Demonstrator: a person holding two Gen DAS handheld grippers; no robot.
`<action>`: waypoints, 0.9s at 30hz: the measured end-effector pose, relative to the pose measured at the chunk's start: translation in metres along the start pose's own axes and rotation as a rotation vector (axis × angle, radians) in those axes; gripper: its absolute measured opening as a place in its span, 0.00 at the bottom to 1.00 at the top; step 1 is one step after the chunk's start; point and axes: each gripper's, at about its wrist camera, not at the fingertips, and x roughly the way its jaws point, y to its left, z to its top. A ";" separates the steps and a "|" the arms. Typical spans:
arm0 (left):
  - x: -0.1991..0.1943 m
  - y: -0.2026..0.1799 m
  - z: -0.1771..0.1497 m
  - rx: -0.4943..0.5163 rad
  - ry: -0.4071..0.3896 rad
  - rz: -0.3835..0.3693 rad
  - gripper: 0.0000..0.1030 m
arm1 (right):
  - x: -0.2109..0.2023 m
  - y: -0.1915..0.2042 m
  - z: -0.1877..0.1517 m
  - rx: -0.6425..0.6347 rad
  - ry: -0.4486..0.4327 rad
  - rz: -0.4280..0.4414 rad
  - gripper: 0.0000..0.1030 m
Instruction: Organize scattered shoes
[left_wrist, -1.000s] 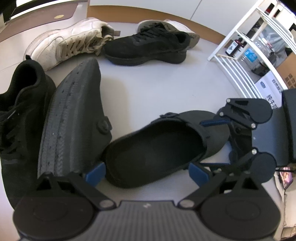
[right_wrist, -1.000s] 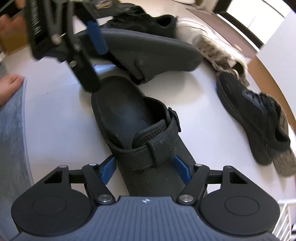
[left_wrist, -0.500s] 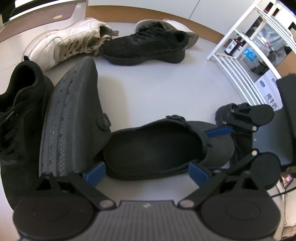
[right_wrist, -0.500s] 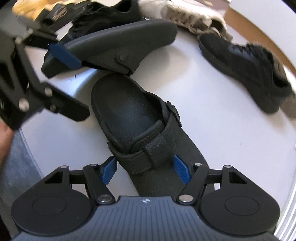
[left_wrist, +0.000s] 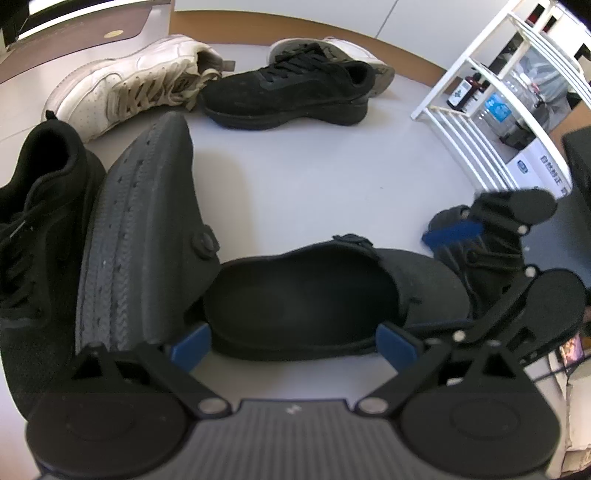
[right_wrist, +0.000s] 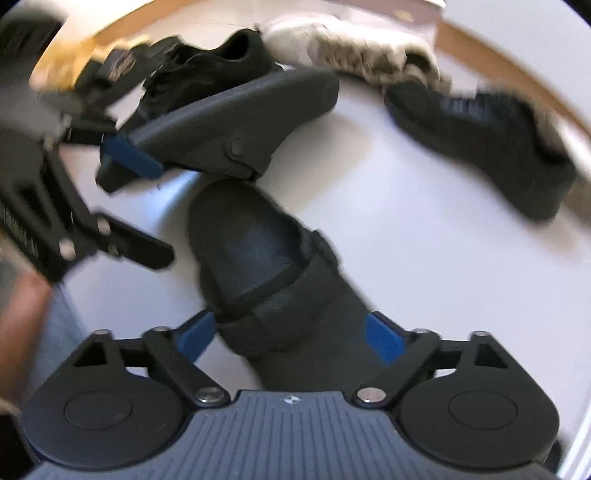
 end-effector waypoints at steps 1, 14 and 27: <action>0.000 0.000 0.000 0.000 0.000 0.000 0.95 | 0.002 -0.001 -0.001 -0.023 0.005 0.000 0.92; 0.001 -0.001 -0.001 0.003 0.009 -0.007 0.95 | 0.028 0.003 -0.006 -0.139 0.034 0.004 0.97; 0.004 -0.008 -0.003 0.015 0.023 -0.015 0.95 | 0.033 -0.004 -0.014 0.111 0.113 -0.022 0.89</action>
